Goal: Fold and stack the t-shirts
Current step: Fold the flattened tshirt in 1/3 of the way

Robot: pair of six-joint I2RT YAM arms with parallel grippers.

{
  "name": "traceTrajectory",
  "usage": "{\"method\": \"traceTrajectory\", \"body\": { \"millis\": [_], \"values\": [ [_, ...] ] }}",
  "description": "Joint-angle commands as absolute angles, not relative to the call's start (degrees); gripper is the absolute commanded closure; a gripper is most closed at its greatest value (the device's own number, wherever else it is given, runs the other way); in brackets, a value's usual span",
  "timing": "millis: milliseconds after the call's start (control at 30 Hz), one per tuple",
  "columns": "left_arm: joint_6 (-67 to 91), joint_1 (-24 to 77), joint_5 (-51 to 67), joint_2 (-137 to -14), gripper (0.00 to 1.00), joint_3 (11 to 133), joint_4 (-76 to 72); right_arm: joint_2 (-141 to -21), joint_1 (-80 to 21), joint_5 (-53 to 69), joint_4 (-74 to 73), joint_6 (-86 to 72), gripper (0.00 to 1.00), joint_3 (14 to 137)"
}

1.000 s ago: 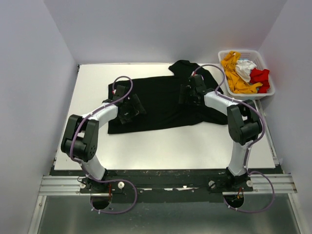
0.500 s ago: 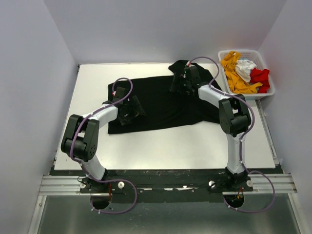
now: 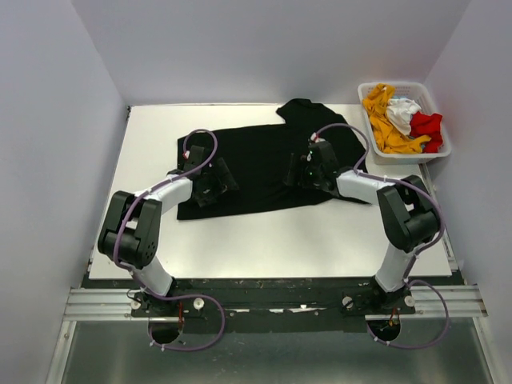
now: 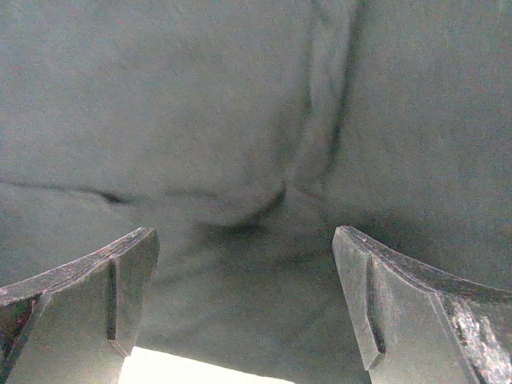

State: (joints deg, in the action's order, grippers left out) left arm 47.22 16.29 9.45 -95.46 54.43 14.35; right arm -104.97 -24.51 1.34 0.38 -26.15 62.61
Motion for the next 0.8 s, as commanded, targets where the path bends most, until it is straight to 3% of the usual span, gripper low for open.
{"method": "traceTrajectory", "body": {
  "millis": [0,267,767],
  "values": [
    [48.7,18.3,6.6,-95.1,0.01,48.5,17.2,-102.0,-24.3,-2.3,1.6,-30.0,0.00,53.8],
    [51.6,20.9,4.6,-91.5,0.01,42.6,16.8,-95.8,-24.4,-1.5,0.1,-34.8,0.00,42.0],
    [65.8,29.7,2.8,-73.6,0.01,23.2,21.7,-74.0,-37.1,1.1,-29.1,-41.9,0.00,30.2]
  ]
}}
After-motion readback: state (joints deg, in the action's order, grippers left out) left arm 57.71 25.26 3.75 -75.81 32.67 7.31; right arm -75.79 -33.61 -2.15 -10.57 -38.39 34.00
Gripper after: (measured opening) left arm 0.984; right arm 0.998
